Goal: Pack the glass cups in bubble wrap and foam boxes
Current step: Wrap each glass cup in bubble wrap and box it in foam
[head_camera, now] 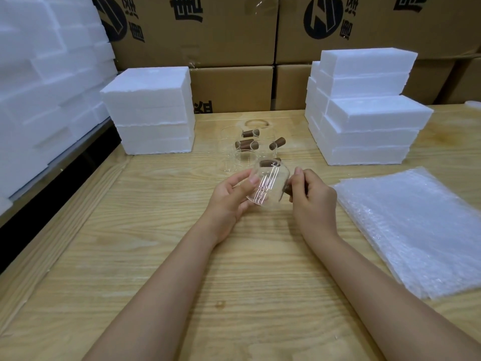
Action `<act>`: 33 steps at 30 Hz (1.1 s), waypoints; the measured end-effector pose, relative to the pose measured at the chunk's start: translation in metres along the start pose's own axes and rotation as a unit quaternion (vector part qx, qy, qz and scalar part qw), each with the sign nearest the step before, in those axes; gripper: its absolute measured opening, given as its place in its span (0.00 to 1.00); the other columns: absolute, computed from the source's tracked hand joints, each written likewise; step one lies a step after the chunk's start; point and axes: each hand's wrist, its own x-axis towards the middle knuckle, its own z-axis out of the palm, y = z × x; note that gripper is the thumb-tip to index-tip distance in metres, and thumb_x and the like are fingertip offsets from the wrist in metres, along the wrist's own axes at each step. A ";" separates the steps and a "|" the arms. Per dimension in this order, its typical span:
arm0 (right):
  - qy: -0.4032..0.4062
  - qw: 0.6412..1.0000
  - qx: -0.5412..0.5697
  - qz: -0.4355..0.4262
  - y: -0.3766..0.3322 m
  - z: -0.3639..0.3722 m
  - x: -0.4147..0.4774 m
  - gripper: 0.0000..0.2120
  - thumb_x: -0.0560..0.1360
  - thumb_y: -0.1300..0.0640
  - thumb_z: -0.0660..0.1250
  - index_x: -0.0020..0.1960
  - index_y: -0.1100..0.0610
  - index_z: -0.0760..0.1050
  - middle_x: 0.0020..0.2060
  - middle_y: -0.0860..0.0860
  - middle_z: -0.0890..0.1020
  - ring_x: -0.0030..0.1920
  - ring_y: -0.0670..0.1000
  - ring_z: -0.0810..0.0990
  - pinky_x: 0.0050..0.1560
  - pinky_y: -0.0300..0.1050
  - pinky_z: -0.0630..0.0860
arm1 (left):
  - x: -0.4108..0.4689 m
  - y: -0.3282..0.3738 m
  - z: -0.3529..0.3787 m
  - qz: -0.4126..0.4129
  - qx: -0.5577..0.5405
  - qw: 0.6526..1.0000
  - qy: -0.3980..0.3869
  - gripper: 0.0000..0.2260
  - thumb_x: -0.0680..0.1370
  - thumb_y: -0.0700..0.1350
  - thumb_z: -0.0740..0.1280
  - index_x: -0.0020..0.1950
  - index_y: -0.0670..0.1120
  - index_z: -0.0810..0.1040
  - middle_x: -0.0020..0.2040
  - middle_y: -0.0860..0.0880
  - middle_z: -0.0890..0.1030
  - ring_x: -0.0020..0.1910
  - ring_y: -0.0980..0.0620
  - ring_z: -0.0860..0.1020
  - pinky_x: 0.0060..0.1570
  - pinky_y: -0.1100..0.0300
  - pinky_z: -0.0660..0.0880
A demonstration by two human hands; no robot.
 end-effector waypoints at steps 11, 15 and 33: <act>0.063 0.946 0.258 0.188 -0.013 0.001 0.003 0.15 0.79 0.44 0.60 0.40 0.53 0.72 0.28 0.51 0.77 0.23 0.45 0.74 0.22 0.37 0.66 | 0.000 0.003 -0.007 -0.036 -0.046 0.995 -0.075 0.31 0.61 0.48 0.81 0.61 0.43 0.77 0.57 0.42 0.82 0.57 0.48 0.81 0.56 0.56 0.79; -0.027 0.895 0.369 0.247 -0.014 0.006 0.002 0.24 0.70 0.35 0.62 0.46 0.57 0.75 0.29 0.50 0.78 0.25 0.45 0.70 0.22 0.37 0.63 | -0.001 0.008 -0.008 -0.040 -0.106 0.989 -0.098 0.40 0.58 0.50 0.84 0.65 0.41 0.73 0.61 0.40 0.80 0.59 0.44 0.80 0.57 0.54 0.78; -0.033 0.931 0.304 0.199 -0.025 0.024 -0.028 0.24 0.63 0.45 0.73 0.53 0.54 0.69 0.47 0.47 0.77 0.44 0.43 0.79 0.44 0.35 0.75 | 0.002 0.003 -0.015 -0.046 -0.124 0.986 -0.101 0.28 0.72 0.34 0.64 0.72 0.39 0.67 0.63 0.39 0.78 0.64 0.41 0.76 0.64 0.50 0.74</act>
